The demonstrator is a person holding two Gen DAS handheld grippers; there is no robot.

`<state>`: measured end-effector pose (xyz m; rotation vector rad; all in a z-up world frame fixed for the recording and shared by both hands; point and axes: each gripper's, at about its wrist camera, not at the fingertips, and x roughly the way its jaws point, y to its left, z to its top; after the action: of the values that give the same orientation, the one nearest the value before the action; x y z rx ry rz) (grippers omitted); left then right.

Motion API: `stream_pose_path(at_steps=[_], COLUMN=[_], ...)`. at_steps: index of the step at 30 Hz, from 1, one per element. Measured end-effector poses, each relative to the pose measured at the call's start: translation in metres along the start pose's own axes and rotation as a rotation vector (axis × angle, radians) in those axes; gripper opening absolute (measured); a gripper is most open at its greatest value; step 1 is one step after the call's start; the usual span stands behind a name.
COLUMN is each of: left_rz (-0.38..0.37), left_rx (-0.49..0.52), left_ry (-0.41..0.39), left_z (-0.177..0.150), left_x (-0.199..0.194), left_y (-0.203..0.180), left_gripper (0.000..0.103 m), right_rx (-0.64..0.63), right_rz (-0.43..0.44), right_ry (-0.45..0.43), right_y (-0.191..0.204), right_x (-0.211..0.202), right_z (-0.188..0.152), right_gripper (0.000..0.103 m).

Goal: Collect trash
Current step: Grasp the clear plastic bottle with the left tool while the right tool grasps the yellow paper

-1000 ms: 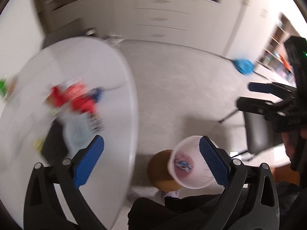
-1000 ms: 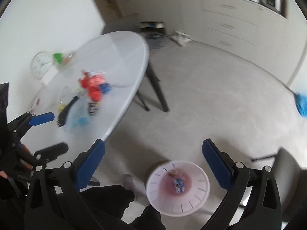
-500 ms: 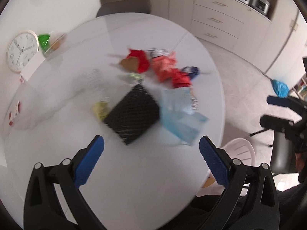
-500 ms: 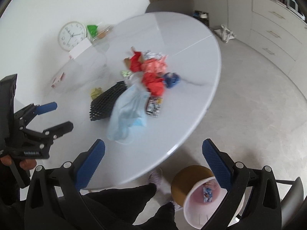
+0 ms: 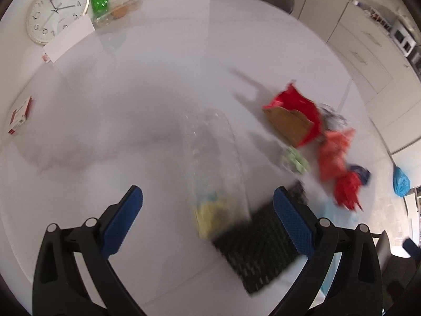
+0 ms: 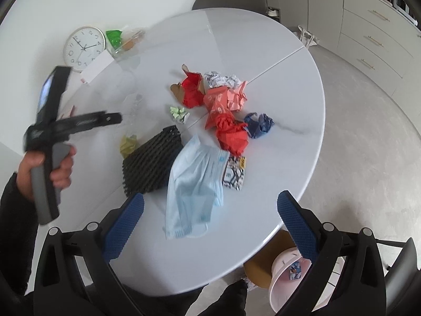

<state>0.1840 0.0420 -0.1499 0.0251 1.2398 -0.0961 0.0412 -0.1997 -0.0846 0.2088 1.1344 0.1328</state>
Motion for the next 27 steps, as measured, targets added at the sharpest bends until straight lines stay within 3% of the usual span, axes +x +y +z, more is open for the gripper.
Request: stream_pose_path(at_steps=[2, 8, 10, 12, 22, 27], left_rz=[0.019, -0.018, -0.040, -0.064, -0.166, -0.203], left_rx=[0.006, -0.065, -0.082, -0.110, -0.157, -0.181], left_ry=[0.062, 0.196, 0.234, 0.252, 0.234, 0.138], left_z=[0.015, 0.035, 0.036, 0.035, 0.025, 0.024], left_x=[0.023, 0.064, 0.073, 0.078, 0.072, 0.057], left_y=[0.000, -0.001, -0.001, 0.001, 0.021, 0.034], left_gripper=[0.095, 0.093, 0.069, 0.062, 0.061, 0.061], right_rx=[-0.001, -0.009, -0.009, -0.011, -0.009, -0.003], right_rz=[0.000, -0.007, -0.005, -0.004, -0.002, 0.000], right_ry=[0.007, 0.014, 0.016, 0.023, 0.048, 0.050], right_y=[0.003, 0.012, 0.013, 0.015, 0.015, 0.015], right_x=[0.006, 0.019, 0.021, 0.024, 0.031, 0.033], right_z=[0.006, 0.020, 0.022, 0.022, 0.017, 0.014], right_gripper=[0.101, 0.101, 0.101, 0.101, 0.101, 0.101])
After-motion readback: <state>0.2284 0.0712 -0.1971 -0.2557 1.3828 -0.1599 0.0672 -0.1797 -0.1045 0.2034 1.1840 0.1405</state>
